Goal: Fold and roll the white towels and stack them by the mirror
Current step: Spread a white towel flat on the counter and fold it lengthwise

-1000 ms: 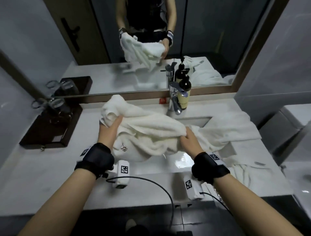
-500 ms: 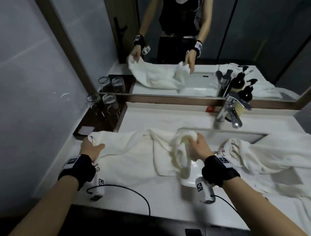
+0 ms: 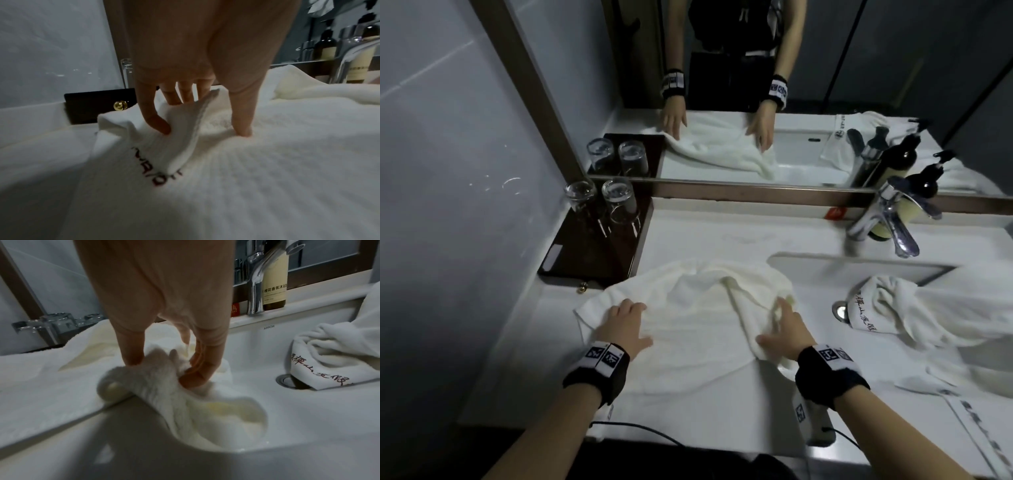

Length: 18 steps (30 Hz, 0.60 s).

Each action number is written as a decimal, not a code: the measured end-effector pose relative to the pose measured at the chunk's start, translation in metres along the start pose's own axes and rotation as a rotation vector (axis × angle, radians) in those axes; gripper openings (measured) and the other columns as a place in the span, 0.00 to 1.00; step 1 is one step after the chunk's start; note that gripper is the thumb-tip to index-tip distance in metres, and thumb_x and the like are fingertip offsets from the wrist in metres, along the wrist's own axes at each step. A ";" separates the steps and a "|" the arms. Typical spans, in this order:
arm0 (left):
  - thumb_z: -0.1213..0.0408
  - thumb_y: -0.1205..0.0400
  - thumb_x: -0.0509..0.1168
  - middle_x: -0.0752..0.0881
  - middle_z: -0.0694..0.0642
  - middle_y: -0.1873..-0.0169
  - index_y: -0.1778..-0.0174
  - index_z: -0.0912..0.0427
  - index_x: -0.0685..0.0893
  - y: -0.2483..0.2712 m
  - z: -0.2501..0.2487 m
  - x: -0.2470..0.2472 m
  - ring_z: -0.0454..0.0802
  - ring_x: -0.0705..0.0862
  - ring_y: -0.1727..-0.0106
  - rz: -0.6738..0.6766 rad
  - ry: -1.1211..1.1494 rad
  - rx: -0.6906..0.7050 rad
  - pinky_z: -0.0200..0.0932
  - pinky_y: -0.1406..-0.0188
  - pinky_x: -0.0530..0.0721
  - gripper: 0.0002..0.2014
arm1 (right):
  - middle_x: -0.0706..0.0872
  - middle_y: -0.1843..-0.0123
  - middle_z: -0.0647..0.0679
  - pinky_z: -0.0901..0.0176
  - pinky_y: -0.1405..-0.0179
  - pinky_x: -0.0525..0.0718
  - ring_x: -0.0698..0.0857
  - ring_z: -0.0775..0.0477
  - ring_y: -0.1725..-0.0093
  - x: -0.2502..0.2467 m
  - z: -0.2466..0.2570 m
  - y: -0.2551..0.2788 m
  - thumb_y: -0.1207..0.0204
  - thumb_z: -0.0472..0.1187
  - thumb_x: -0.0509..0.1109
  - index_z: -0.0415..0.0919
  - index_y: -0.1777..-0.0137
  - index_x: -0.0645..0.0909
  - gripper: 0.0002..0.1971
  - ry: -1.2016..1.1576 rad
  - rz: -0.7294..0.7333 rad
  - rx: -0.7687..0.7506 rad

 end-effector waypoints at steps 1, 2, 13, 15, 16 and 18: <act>0.53 0.23 0.69 0.70 0.52 0.33 0.29 0.51 0.67 -0.001 0.000 0.001 0.54 0.69 0.32 -0.003 0.021 0.003 0.47 0.31 0.72 0.28 | 0.72 0.30 0.34 0.50 0.34 0.73 0.76 0.35 0.33 -0.001 0.000 -0.002 0.33 0.43 0.78 0.43 0.20 0.53 0.47 0.030 0.008 -0.004; 0.54 0.23 0.69 0.73 0.52 0.35 0.32 0.51 0.69 -0.002 0.000 0.002 0.54 0.71 0.33 -0.007 0.051 0.006 0.48 0.33 0.73 0.24 | 0.75 0.31 0.35 0.52 0.35 0.74 0.77 0.36 0.33 -0.002 0.001 -0.004 0.33 0.43 0.78 0.41 0.21 0.57 0.43 0.061 0.016 -0.012; 0.71 0.19 0.56 0.76 0.49 0.43 0.43 0.44 0.73 0.011 0.009 0.013 0.52 0.72 0.40 0.010 -0.026 0.020 0.47 0.48 0.75 0.16 | 0.84 0.45 0.40 0.53 0.46 0.79 0.82 0.40 0.46 -0.013 0.001 0.018 0.34 0.38 0.74 0.39 0.40 0.75 0.22 0.131 -0.044 -0.174; 0.71 0.18 0.55 0.76 0.53 0.41 0.39 0.45 0.75 0.015 0.016 0.011 0.54 0.72 0.38 0.050 -0.051 -0.005 0.48 0.43 0.74 0.18 | 0.81 0.50 0.43 0.54 0.52 0.77 0.80 0.42 0.51 -0.018 0.010 0.034 0.34 0.37 0.72 0.41 0.43 0.76 0.18 0.103 -0.101 -0.294; 0.72 0.18 0.54 0.76 0.54 0.41 0.37 0.46 0.75 0.018 0.020 0.010 0.55 0.72 0.37 0.065 -0.068 -0.023 0.49 0.41 0.74 0.19 | 0.79 0.52 0.45 0.55 0.54 0.76 0.78 0.44 0.54 -0.020 0.015 0.044 0.34 0.36 0.72 0.42 0.45 0.76 0.17 0.082 -0.113 -0.357; 0.72 0.18 0.54 0.76 0.56 0.41 0.36 0.47 0.76 0.027 0.028 0.006 0.56 0.71 0.36 0.082 -0.109 -0.063 0.48 0.42 0.74 0.19 | 0.77 0.58 0.47 0.54 0.57 0.75 0.75 0.48 0.60 -0.021 0.024 0.064 0.35 0.33 0.72 0.42 0.47 0.77 0.16 0.043 -0.082 -0.477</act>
Point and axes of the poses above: each hand's wrist, its own y-axis away from the middle knuckle, its own x-axis out of the palm, z = x × y, the point moved 5 cm from there along -y, towards the middle knuckle
